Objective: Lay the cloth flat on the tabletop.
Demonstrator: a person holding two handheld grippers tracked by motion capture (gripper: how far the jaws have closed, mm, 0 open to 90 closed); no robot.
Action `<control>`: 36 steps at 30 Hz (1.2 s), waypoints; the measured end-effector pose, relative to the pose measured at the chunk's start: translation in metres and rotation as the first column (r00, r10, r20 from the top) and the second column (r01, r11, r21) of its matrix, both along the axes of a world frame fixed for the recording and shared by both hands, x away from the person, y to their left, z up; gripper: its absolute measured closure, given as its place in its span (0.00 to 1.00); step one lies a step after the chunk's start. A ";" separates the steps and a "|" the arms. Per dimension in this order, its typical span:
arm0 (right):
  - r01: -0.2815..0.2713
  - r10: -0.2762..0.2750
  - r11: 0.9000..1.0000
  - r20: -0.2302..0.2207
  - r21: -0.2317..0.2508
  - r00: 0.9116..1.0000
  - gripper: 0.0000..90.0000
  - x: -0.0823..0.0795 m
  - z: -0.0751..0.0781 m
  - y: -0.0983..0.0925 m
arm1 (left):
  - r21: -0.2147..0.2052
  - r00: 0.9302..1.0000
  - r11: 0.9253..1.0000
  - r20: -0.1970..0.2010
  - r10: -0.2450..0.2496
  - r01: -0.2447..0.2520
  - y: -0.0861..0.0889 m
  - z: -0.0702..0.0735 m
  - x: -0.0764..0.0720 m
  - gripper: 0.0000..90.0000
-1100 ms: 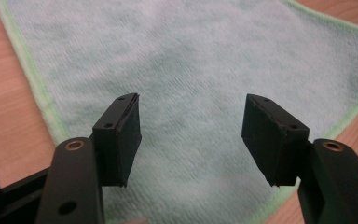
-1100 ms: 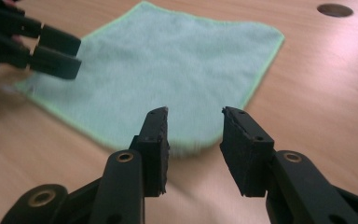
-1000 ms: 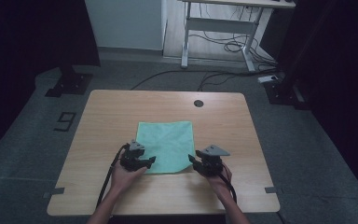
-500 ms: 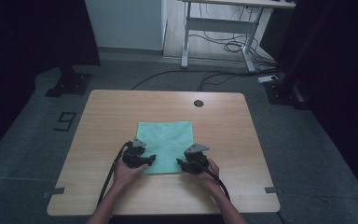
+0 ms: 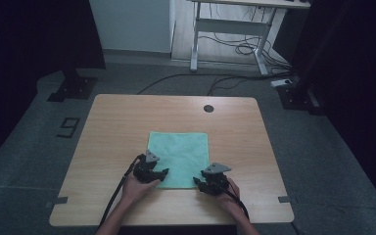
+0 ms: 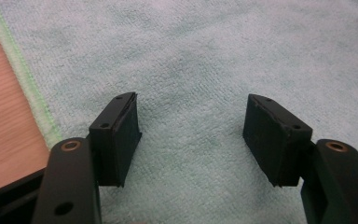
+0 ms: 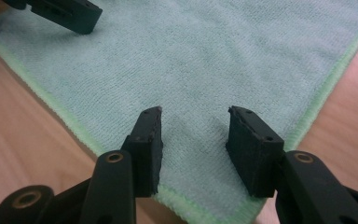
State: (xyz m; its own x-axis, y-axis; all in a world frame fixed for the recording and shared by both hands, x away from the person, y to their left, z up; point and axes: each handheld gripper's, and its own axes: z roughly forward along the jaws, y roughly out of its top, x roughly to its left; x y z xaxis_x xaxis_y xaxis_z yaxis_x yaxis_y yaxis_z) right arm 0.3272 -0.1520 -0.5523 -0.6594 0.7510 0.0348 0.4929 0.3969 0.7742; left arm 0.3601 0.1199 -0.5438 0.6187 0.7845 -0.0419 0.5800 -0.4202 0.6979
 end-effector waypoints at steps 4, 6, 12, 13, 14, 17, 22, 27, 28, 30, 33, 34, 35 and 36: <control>0.012 -0.012 1.000 -0.023 0.012 1.000 0.56 -0.001 0.002 -0.005 | 0.003 1.000 1.000 -0.005 -0.004 0.004 -0.002 0.001 -0.001 0.40; 0.030 -0.030 0.999 0.013 0.013 0.999 0.53 0.001 0.006 -0.005 | -0.015 1.000 1.000 -0.016 -0.002 0.002 0.000 0.001 0.000 0.40; 0.067 -0.069 0.995 0.027 0.077 0.997 0.53 0.028 0.029 -0.002 | -0.051 1.000 0.998 -0.002 0.028 -0.028 0.003 -0.001 -0.001 0.45; 0.064 -0.066 0.995 0.024 0.082 0.998 0.53 0.033 0.030 0.000 | -0.052 1.000 0.998 -0.002 0.029 -0.029 0.003 -0.002 -0.001 0.45; 0.060 -0.062 0.994 0.016 0.092 0.998 0.53 0.041 0.033 0.003 | -0.052 1.000 0.998 -0.001 0.030 -0.030 0.003 -0.002 -0.002 0.45; 0.063 -0.065 0.994 0.018 0.095 0.998 0.53 0.059 0.038 0.014 | -0.048 1.000 0.998 0.005 0.030 -0.030 0.002 -0.002 -0.002 0.44; 0.064 -0.064 0.996 0.004 0.064 0.998 0.52 0.088 0.040 0.033 | -0.046 0.999 0.998 0.011 0.042 -0.041 0.002 -0.002 -0.003 0.46; 0.096 -0.094 0.992 -0.019 0.088 0.995 0.50 0.110 0.029 0.041 | -0.043 0.998 0.998 0.013 0.054 -0.053 0.000 -0.002 -0.004 0.46; 0.102 -0.100 0.991 -0.028 0.087 0.995 0.50 0.114 0.025 0.043 | -0.045 0.998 0.997 0.011 0.056 -0.055 0.000 -0.002 -0.004 0.46; 0.107 -0.105 0.992 -0.033 0.061 0.994 0.49 0.119 0.018 0.048 | -0.050 0.998 0.997 0.008 0.058 -0.057 0.000 -0.002 -0.004 0.46; 0.107 -0.107 0.994 -0.027 0.030 0.994 0.48 0.121 0.014 0.051 | -0.048 0.998 0.997 0.011 0.058 -0.057 0.000 -0.002 -0.004 0.46; 0.108 -0.108 0.994 -0.021 0.019 0.994 0.47 0.122 0.012 0.051 | -0.045 0.998 0.997 0.010 0.058 -0.058 0.000 -0.002 -0.004 0.46; 0.114 -0.114 0.993 -0.015 0.011 0.993 0.47 0.122 0.011 0.051 | -0.044 0.998 0.997 0.012 0.058 -0.058 0.000 -0.002 -0.004 0.46; 0.119 -0.119 0.993 -0.009 0.008 0.993 0.47 0.122 0.010 0.050 | -0.039 0.998 0.998 0.013 0.056 -0.055 0.000 -0.002 -0.004 0.46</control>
State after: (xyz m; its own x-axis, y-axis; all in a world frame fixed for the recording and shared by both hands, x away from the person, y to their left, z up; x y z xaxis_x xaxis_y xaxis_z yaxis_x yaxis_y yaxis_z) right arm 0.4496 -0.1017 -0.5423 -0.5654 0.8235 0.0463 0.5425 0.3290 0.7730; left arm 0.3561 0.1196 -0.5462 0.5749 0.8157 -0.0640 0.5915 -0.3603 0.7213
